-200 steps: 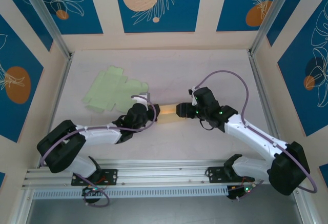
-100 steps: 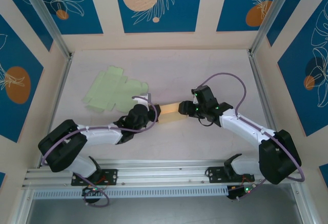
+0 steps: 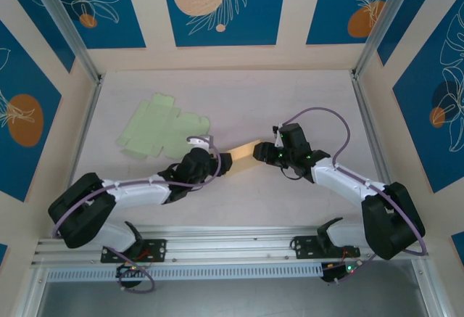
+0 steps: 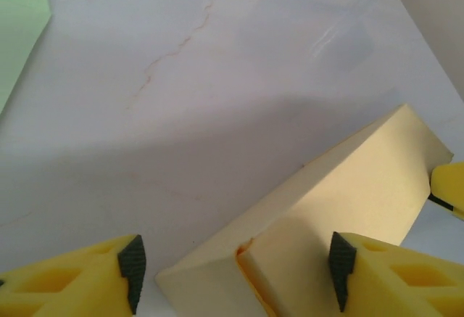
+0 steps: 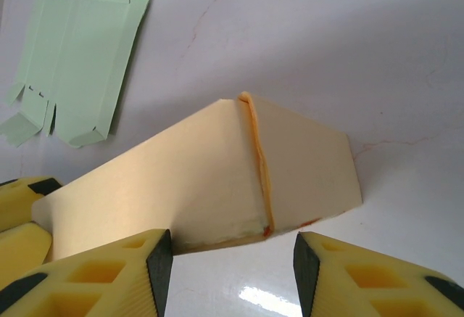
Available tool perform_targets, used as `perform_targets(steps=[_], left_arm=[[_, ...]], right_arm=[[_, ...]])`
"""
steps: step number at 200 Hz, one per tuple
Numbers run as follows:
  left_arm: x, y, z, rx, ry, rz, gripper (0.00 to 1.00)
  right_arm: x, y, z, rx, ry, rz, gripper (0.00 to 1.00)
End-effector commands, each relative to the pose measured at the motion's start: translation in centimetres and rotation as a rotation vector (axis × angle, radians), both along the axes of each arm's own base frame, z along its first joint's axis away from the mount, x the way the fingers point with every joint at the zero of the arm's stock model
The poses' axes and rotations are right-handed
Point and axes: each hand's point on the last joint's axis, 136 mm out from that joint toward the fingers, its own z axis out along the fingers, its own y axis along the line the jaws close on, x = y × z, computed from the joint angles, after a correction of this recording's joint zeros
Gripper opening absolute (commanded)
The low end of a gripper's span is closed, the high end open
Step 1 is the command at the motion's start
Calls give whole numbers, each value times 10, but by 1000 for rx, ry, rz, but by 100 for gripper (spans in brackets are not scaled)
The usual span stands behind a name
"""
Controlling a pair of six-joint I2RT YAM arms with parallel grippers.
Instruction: Fold the paper box
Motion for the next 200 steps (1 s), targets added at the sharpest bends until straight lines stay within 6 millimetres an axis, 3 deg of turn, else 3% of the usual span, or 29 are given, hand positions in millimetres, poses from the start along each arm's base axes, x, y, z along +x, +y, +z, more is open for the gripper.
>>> perform_targets(steps=[1,27,45,70,143,170,200], left_arm=[[-22,18,-28,99,135,-34,71],[-22,17,-34,79,155,-50,63],[-21,6,-40,38,172,-82,56],[-23,-8,-53,1,215,-123,35],[-42,0,-70,87,199,-225,35],[-42,-1,-70,81,191,-225,35],[-42,0,-70,88,182,-227,35]], right_arm=[[-27,-19,-43,-104,167,-20,49],[-26,-17,-39,-98,162,-16,49],[-26,-16,-35,-96,159,-11,49],[-28,-20,-31,-111,164,-14,49],[-44,-29,-9,-107,165,-19,54],[-45,-21,21,-23,123,-6,60],[-34,-31,52,-6,64,-24,69]])
